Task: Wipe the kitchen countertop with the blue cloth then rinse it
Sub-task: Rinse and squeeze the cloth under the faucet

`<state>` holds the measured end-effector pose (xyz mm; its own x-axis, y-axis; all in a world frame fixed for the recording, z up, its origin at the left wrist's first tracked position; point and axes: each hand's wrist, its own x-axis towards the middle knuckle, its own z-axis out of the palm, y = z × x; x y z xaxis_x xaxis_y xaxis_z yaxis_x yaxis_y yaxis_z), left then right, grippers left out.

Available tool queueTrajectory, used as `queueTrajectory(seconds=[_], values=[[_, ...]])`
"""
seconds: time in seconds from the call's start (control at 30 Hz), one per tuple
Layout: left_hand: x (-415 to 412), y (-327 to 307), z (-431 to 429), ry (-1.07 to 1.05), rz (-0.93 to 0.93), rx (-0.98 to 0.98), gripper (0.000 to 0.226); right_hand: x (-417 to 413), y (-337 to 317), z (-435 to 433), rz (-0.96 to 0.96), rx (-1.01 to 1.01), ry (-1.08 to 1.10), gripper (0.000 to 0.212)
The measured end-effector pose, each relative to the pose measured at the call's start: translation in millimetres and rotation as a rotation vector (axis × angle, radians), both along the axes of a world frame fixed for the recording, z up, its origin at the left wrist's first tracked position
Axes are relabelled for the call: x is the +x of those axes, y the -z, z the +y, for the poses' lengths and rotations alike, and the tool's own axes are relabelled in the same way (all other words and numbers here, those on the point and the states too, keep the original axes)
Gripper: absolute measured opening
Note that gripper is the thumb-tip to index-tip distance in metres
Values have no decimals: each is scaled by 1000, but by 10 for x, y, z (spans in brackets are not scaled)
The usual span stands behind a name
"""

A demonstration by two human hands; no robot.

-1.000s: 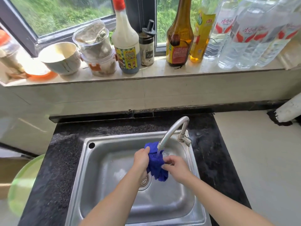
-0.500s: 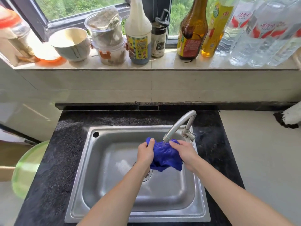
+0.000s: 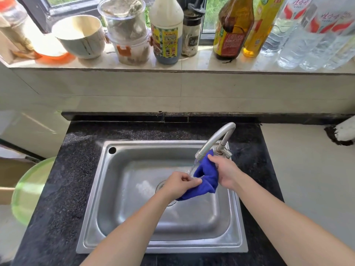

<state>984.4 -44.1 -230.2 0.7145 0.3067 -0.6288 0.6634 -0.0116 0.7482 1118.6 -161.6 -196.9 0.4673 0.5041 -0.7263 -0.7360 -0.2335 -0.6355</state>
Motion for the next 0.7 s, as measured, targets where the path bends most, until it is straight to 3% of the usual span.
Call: queueTrajectory(seconds=[0.07,0.2,0.3,0.37,0.43,0.53,0.7], values=[[54,-21,1,-83,35,18,40,22,51,-2,-23,-29,-80,35],[245,-233,-32,-504,41,-340,22,32,164,-83,-181,-300,-60,10],[373,-236,-20,-536,4,-389,32,104,309,-231,-764,-702,-156,11],[437,-216,-13,-481,-1,-444,41,132,331,-301,-1063,-835,-230,27],[460,-210,-32,-501,-17,-481,35,135,374,-301,-1103,-802,-320,42],[458,-167,-78,-613,-49,-511,23,93,495,-268,-1005,-768,-452,59],[505,-201,-105,-661,-2,-516,24,79,559,-298,-999,-803,-548,63]])
